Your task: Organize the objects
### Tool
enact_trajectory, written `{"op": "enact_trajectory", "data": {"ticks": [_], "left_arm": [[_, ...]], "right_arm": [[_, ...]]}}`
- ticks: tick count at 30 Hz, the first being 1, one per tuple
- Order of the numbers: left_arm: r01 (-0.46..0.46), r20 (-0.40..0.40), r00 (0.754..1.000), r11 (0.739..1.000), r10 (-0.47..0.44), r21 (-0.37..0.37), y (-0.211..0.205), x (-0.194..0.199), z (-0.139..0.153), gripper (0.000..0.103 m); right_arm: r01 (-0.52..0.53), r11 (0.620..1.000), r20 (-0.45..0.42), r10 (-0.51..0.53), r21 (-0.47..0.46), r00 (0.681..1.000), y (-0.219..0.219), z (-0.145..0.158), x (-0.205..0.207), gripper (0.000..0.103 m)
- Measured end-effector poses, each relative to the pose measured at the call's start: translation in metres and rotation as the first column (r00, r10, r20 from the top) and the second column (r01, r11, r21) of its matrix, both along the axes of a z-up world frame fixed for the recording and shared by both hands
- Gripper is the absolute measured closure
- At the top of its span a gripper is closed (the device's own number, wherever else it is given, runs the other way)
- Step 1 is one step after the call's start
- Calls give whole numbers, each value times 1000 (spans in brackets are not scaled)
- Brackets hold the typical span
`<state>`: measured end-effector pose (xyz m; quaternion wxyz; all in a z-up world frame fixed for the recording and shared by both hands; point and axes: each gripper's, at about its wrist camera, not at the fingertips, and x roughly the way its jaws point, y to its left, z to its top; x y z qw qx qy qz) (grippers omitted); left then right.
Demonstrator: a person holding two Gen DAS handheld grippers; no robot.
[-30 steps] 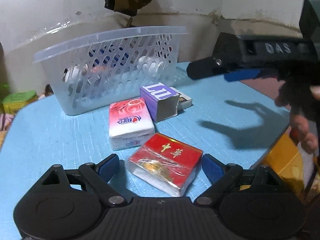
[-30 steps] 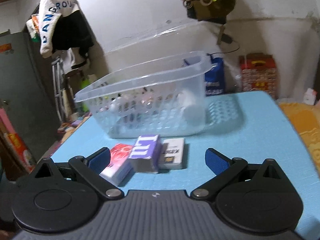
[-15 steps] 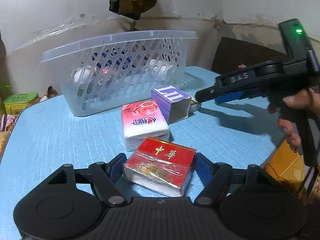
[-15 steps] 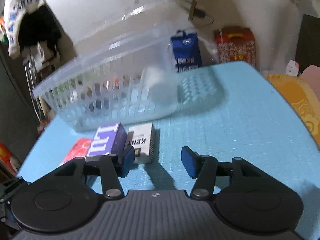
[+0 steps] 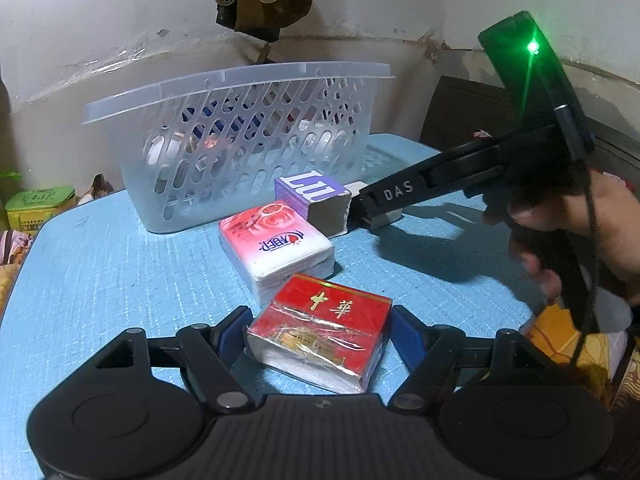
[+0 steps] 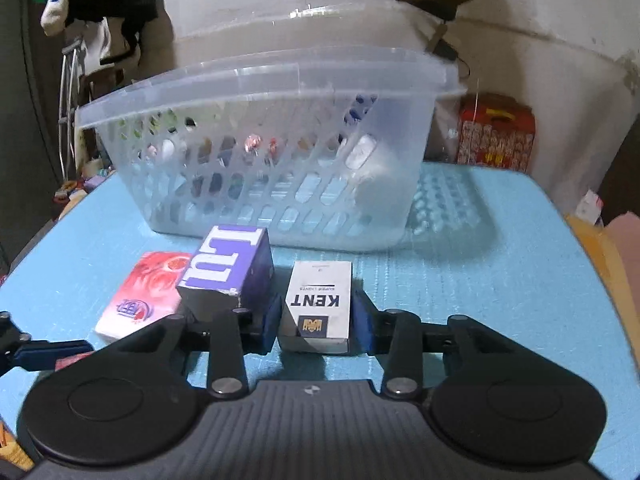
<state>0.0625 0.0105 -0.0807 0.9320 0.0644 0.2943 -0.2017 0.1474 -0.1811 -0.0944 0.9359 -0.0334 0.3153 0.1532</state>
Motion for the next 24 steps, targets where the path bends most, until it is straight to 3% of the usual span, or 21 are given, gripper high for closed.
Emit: {"op": "enact_trajectory", "data": {"ticks": [4,10,24], "left_arm": [[26,29,999,999,-27,21,-4,-5,0,26],[42,83,995,997,-47,61,-13,-18,10,27],[-14,163,987,1000,14,-4,-8,-17,44,27]], "right_arm": [[0,999,41,2,-49,999,-2,12,-17,61],[18,1000,46,-18,12,999,-24,24,-22,61],[33,996,62,-39,88,997,-49,36,-25,61]]}}
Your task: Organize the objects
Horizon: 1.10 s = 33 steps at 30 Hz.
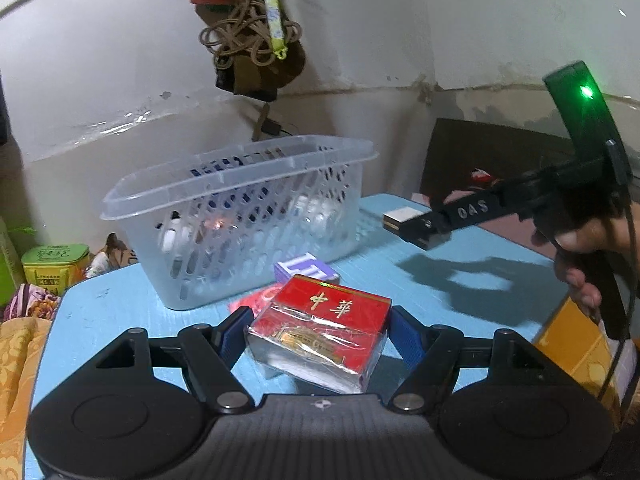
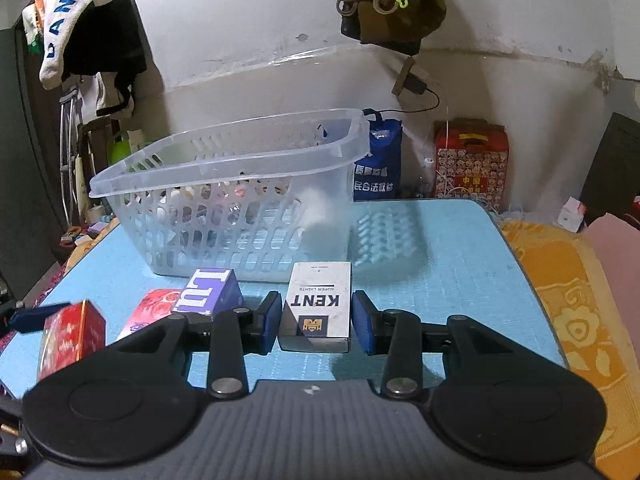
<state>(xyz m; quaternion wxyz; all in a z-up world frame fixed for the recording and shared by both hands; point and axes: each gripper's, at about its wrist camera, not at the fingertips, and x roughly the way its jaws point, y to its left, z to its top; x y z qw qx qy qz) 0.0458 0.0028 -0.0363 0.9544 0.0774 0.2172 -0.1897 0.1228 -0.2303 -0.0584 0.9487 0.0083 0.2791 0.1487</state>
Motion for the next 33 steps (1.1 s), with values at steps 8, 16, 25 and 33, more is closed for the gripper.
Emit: {"op": "enact_trajectory", "data": {"ticks": [8,16,25,33], "left_arm": [[-57,32,998,998,58,-30,13,6,12,27],[-82,49,995,996,84,-41,19,7,17,27],[-108,39,993,992,110,-65,28,14,17,27],[-140,30,989,987,142,-76,36,17,18,27]], "right_arm": [[-22,1000,-3,22,-11,1000,8,-1,-1,61],[-25,1000,-12,25,-6,1000,2,-2,-4,61],[-44,999,-16,44,26,999,-6,1,-5,61],[-68,998,-11,69,14,998,-1,2,-9,61]]}}
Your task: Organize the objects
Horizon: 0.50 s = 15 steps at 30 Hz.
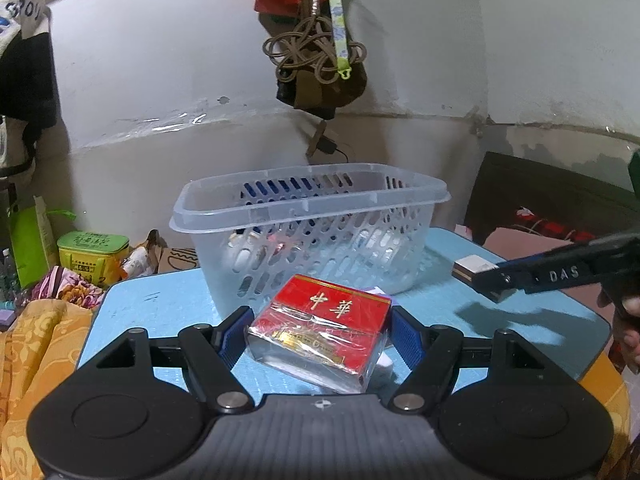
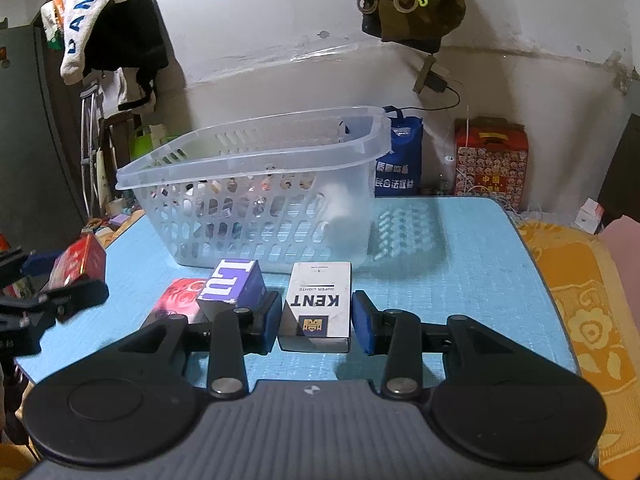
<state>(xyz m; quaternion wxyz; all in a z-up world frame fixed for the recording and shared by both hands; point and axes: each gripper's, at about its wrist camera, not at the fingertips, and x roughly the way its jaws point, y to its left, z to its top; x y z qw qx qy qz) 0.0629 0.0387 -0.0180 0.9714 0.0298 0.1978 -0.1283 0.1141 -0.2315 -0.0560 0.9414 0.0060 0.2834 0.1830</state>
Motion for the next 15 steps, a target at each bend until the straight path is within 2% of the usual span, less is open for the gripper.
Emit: {"op": "enact_trajectory", "data": {"ticks": [10,15], "left_arm": [[-53,-22,998,998,52,-20,10,8,-1,27],[-50,2,999,999,50,-10,8,3,2,27]], "right_arm": [[-33,999,8,33,-7,999,7,-1,-7,61],[-57,998,27,57,3,998,7,1,-13,61]]}}
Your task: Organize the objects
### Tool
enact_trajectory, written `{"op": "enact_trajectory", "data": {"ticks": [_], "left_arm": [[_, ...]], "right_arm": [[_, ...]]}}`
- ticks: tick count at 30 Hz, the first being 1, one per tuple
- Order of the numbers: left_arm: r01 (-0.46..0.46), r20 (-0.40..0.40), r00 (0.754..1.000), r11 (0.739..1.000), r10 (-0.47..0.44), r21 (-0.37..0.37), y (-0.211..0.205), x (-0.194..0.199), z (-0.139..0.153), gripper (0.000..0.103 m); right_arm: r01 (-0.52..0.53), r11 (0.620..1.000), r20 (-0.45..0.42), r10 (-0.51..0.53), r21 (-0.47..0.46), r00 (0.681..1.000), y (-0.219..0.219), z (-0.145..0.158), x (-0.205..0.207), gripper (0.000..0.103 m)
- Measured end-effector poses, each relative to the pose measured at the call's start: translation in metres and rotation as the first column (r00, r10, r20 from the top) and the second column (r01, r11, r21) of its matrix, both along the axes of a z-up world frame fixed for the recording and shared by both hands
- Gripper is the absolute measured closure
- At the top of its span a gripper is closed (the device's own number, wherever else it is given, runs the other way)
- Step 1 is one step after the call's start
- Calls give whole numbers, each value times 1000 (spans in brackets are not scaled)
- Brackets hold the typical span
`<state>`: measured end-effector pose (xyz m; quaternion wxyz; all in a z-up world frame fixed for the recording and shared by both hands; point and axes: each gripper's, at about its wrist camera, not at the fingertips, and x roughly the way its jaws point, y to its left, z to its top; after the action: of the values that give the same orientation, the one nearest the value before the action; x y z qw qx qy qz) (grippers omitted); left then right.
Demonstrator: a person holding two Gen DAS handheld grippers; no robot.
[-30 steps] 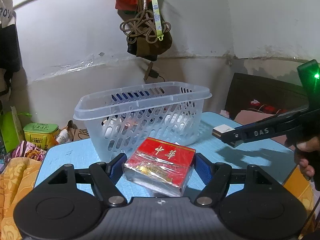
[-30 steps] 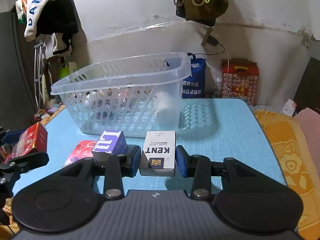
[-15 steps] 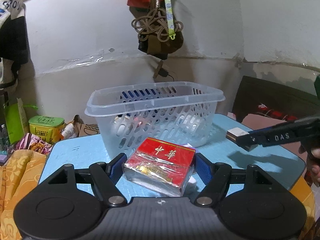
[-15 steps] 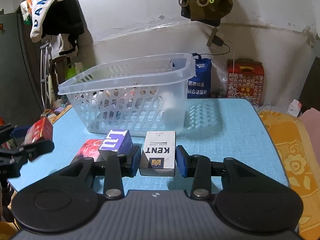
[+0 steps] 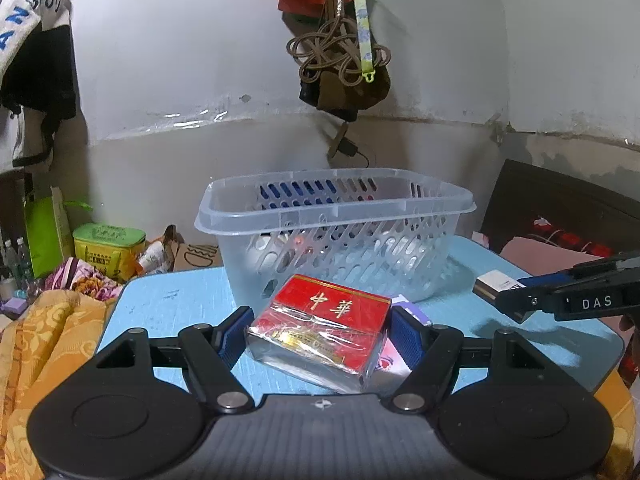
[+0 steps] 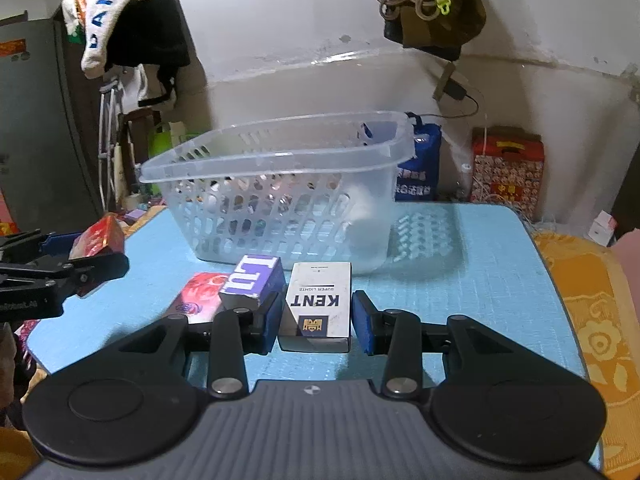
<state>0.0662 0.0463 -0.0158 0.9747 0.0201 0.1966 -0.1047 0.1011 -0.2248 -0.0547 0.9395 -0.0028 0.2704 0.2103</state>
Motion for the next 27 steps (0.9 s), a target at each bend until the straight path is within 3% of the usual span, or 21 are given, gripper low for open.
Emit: {"op": "enact_trajectory", "data": {"ticks": [9,17,23,27], "left_arm": [[26,7,1000,1000,-26,9,-7,-7,1,27],[37,13,999,999,-37,4,-9,-10,1,27],[30,39,999,999,-31,25,-8,-15,1,27],[37,38,999,999,-38,21,-9,-16,3,27]], "right_arm": [[-27,1000,21,26,6,999,8,8,-6,61],[-7,999,30,8,-42,1000,18,6,-8,61],[-45,999,24,44,15,999,21,15,-13,61],[-71,997,48,72,-26,996,35,18,-20,61]]}}
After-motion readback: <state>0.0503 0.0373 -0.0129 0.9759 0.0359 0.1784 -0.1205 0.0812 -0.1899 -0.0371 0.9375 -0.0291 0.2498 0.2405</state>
